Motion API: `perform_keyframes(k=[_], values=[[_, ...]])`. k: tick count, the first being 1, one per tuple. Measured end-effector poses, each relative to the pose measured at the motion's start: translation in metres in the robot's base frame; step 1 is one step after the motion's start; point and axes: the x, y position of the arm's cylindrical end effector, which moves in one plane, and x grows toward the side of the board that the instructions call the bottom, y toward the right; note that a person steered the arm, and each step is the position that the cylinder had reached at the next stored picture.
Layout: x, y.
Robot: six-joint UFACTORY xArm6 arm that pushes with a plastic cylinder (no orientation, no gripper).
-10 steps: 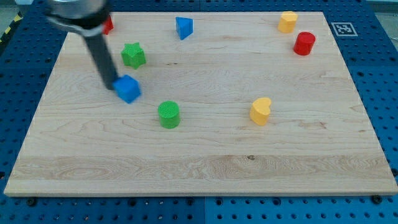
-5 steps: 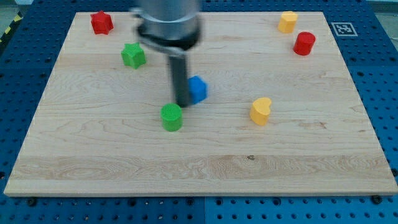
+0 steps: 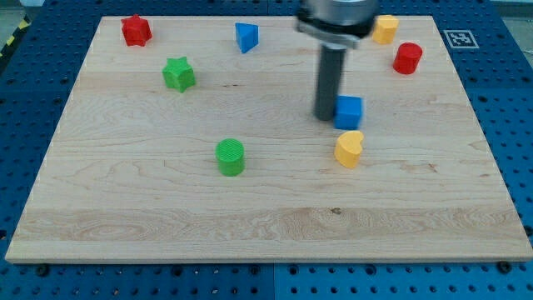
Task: Push the blue cube right in the center of the board
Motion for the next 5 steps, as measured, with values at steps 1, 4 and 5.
perform_keyframes(k=[1,4,5], values=[[-0.006,0.041],[0.003,0.048],[0.006,0.106]])
